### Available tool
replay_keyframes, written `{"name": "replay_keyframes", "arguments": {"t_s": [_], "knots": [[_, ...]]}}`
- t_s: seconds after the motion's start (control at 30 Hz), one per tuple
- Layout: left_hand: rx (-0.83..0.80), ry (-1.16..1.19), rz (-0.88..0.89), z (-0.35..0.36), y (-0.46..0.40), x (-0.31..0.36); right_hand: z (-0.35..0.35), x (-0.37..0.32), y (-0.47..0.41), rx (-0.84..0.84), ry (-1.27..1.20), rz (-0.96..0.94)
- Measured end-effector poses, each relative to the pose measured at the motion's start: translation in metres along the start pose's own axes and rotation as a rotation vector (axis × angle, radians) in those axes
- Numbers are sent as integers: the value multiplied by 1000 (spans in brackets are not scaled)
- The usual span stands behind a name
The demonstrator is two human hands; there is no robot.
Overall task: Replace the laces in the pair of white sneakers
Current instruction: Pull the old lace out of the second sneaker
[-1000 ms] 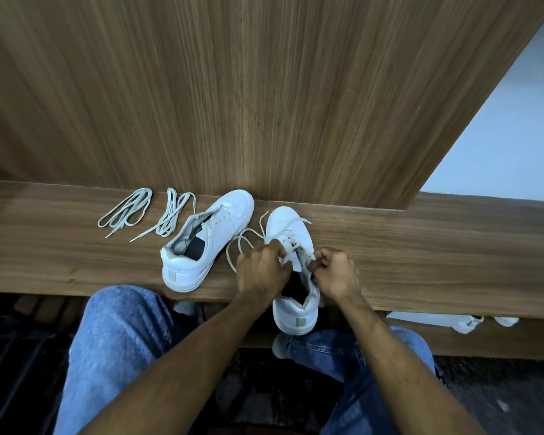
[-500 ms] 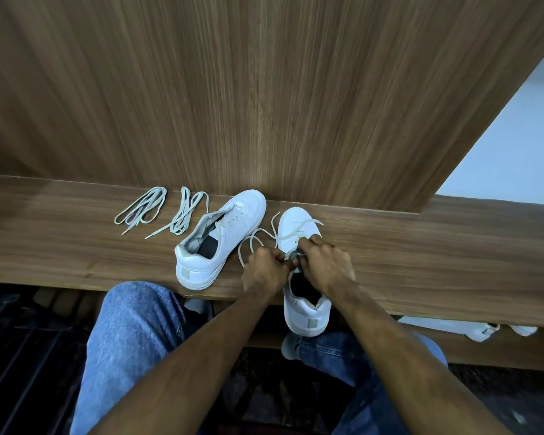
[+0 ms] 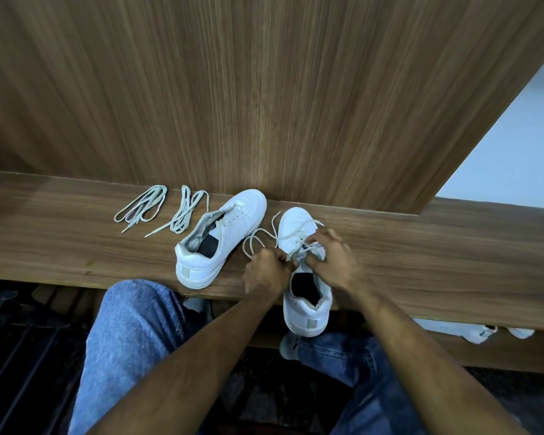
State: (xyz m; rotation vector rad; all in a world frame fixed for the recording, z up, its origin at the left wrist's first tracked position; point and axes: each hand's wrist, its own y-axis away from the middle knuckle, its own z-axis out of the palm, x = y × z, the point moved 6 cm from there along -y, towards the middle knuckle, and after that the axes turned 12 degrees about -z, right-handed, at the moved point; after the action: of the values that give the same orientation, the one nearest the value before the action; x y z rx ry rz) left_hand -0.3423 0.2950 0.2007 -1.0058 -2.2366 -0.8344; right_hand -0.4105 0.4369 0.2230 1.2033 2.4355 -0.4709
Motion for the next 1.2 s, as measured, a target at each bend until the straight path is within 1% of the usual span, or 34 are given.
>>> {"name": "replay_keyframes", "arguments": {"t_s": [0.03, 0.1, 0.13, 0.17, 0.2, 0.23, 0.3, 0.33, 0.37, 0.4, 0.43, 0.47, 0.6, 0.67, 0.73, 0.8, 0.83, 0.87, 0.9, 0.93, 0.97, 1.0, 1.03, 1.07, 1.1, 1.13, 1.17, 1.2], "knots": [[1, -2, 1, -1, 1, 1, 3, -4, -1, -55, 95, -36], [-8, -6, 8, -1, 1, 2, 9, -8, -3, -101, 196, -76], [-13, -10, 9, -1, 1, 2, 11, -8, -4, -89, 193, -83], [-16, -11, 5, -1, 1, 1, 11, -6, -5, -38, 130, -75], [-21, -6, -2, -1, 0, 0, 6, -4, -6, 61, 6, -50], [-26, 4, -9, 0, -1, -1, -2, 0, -6, 197, -141, -3], [-35, 18, -16, 2, -3, -3, -29, 14, 2, 546, -395, 142], [-37, 19, -17, 3, -3, -4, -43, 22, 9, 711, -449, 214], [-36, 19, -19, 4, -3, -4, -53, 28, 17, 825, -446, 279], [-30, 17, -21, 3, -4, -4, -58, 33, 20, 854, -404, 317], [-27, 11, -19, 4, -4, -4, -60, 33, 22, 806, -323, 319], [-24, 4, -15, 5, -4, -4, -56, 31, 21, 695, -227, 297], [-9, -16, -1, 6, -3, -2, -24, 4, 12, 209, 64, 18], [1, -30, 0, 5, -3, -2, -5, -11, 7, 8, 287, -76], [9, -48, -11, 4, -2, -2, 9, -24, 2, -91, 490, -142], [13, -58, -22, 3, -3, -3, 17, -27, -1, -119, 547, -172], [13, -52, -28, 3, -3, -4, 18, -25, -2, -123, 521, -172], [9, -36, -32, 3, -3, -5, 16, -21, -4, -99, 454, -160], [4, -19, -32, 2, -4, -5, 12, -15, -5, -28, 326, -134], [-3, -5, -31, 2, -5, -6, 2, -11, -5, 99, 125, -87], [-10, 3, -29, 3, -5, -7, -8, -4, -3, 263, -131, -25], [-11, 5, -24, 4, -5, -7, -21, 3, 1, 446, -369, 46], [-5, -1, -19, 5, -4, -6, -34, 11, 6, 633, -534, 111], [5, -14, -18, 6, -3, -5, -46, 18, 13, 791, -607, 165], [14, -30, -21, 7, -2, -5, -54, 25, 19, 901, -615, 212], [23, -40, -18, 7, -2, -4, -61, 30, 24, 949, -569, 257], [28, -48, -13, 7, -2, -4, -64, 33, 26, 930, -492, 279], [31, -54, -8, 7, -2, -3, -63, 31, 25, 842, -385, 280]]}}
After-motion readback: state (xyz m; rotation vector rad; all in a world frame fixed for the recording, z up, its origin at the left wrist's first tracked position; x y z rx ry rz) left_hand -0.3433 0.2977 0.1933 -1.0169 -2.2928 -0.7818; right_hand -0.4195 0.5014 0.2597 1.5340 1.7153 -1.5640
